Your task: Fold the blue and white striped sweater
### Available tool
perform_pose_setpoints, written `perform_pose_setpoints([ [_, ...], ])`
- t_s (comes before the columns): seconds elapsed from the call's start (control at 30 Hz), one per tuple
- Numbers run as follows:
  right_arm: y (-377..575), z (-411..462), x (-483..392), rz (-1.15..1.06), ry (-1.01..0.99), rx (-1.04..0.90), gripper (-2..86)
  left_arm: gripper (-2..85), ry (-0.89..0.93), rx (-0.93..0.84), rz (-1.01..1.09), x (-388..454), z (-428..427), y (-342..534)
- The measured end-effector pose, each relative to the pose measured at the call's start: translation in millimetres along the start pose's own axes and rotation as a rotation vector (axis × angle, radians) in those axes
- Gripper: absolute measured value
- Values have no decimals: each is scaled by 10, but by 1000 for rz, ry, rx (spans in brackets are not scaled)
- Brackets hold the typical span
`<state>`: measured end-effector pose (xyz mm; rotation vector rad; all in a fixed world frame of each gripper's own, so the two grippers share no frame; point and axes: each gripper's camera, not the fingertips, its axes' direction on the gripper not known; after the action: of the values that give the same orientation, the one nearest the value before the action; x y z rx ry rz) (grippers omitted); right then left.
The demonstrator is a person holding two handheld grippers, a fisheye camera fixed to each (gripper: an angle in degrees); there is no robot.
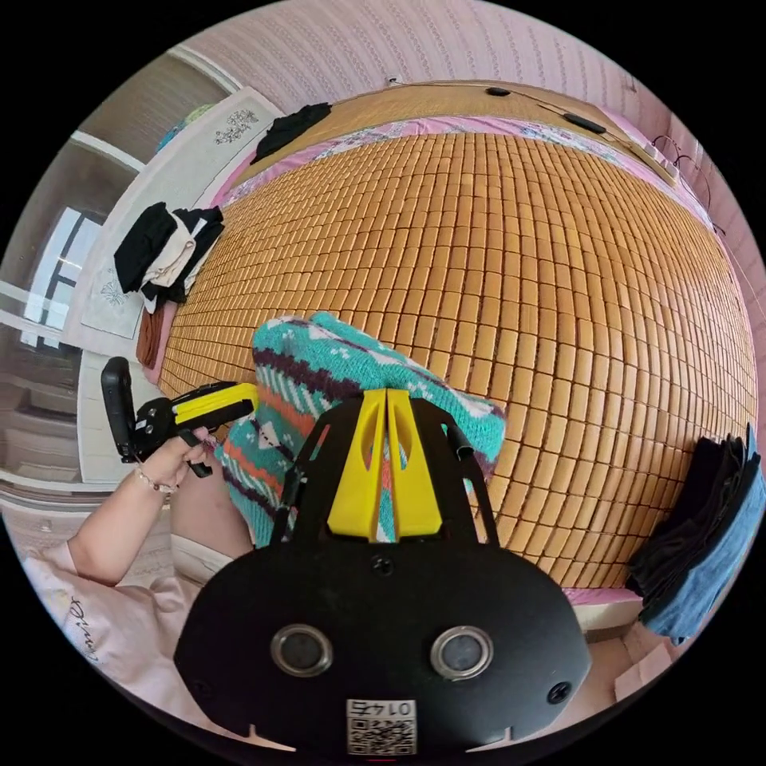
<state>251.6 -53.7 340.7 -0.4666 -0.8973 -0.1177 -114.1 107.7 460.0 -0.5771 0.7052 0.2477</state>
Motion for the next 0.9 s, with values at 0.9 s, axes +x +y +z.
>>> perform_pose_setpoints([
  [0.9, 2156, -743, 1329, 231, -357, 26, 211, 182, 278, -52, -83, -310, 500, 40],
])
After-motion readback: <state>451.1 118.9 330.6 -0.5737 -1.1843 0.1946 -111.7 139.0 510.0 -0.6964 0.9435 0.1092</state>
